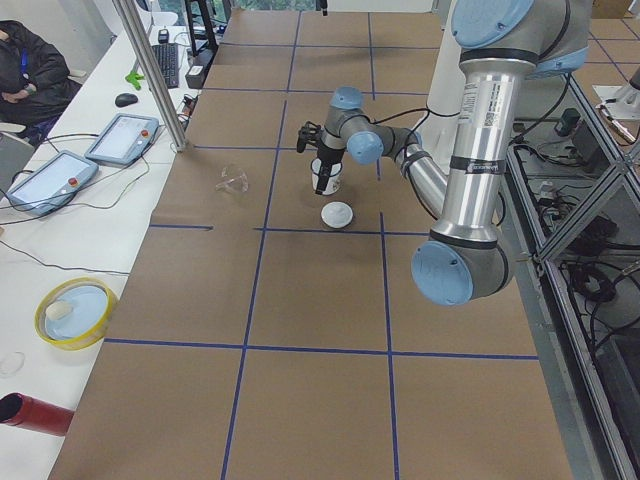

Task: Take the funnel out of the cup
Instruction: 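Move the left gripper over the small white lid beside the mug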

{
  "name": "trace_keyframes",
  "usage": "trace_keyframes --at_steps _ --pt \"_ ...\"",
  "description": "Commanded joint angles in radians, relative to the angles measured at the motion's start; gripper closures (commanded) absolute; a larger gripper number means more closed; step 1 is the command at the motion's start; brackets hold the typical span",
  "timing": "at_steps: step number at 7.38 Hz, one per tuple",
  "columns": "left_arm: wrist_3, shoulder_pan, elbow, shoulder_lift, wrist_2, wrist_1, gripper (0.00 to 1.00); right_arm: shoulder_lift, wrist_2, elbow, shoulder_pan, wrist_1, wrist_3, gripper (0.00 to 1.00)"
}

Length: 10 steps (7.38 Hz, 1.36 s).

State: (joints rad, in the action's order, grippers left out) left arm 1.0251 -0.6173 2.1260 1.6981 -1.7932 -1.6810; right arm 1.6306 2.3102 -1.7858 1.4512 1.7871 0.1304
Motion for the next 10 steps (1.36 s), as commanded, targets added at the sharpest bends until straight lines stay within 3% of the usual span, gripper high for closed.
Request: trace_keyframes --at_steps 1,3,6,10 --pt "0.007 0.050 -0.113 -0.026 0.003 -0.145 0.00 0.000 0.000 -0.001 0.000 0.000 0.000 0.00" --pt "0.013 0.071 -0.123 -0.064 0.002 -0.210 0.00 0.000 0.000 -0.001 0.000 0.000 0.000 0.00" --pt "0.098 0.139 -0.127 -0.063 0.005 -0.209 0.01 0.000 0.000 -0.001 0.000 0.000 0.000 0.00" --pt "0.116 0.142 -0.143 -0.057 0.005 -0.206 0.06 0.000 0.000 -0.001 0.000 0.000 0.000 0.00"
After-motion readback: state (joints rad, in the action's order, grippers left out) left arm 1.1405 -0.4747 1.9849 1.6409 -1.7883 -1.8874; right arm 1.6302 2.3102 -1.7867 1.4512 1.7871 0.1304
